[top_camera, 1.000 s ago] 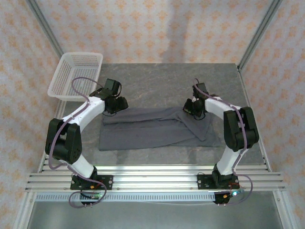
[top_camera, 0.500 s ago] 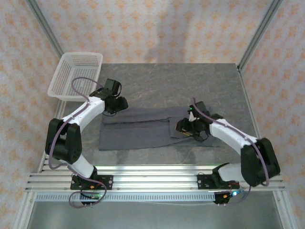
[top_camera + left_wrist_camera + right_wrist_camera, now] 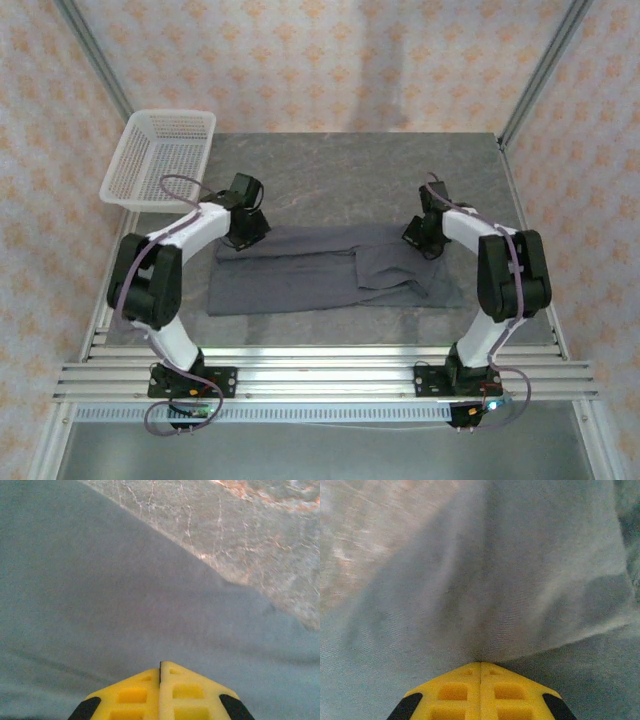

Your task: Fold the inside-out t-shirt

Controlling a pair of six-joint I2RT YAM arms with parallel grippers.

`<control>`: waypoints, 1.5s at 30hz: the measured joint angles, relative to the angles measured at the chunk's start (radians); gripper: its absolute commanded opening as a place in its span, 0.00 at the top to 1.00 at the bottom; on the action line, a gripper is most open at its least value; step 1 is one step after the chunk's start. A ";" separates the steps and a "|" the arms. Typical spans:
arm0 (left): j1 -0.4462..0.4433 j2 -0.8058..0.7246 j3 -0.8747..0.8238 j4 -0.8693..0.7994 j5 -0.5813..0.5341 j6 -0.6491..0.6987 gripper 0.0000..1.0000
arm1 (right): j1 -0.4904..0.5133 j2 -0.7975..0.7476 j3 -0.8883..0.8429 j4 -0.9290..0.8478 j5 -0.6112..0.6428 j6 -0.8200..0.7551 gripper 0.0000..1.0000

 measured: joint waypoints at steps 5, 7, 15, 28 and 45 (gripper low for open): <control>0.000 0.220 0.143 0.014 -0.021 -0.054 1.00 | 0.000 0.016 0.015 -0.021 0.025 -0.002 1.00; 0.000 0.257 0.207 0.056 -0.025 -0.070 1.00 | 0.000 0.018 0.021 -0.034 0.041 0.002 1.00; 0.000 0.602 0.655 0.185 -0.006 -0.118 1.00 | 0.013 0.002 -0.006 -0.029 0.015 0.052 1.00; -0.008 1.157 1.547 0.190 0.103 -0.159 1.00 | 0.571 0.042 0.082 -0.145 -0.262 -0.015 0.92; 0.043 0.284 0.774 -0.080 -0.015 0.083 1.00 | 0.428 -0.180 0.019 -0.111 -0.131 -0.009 1.00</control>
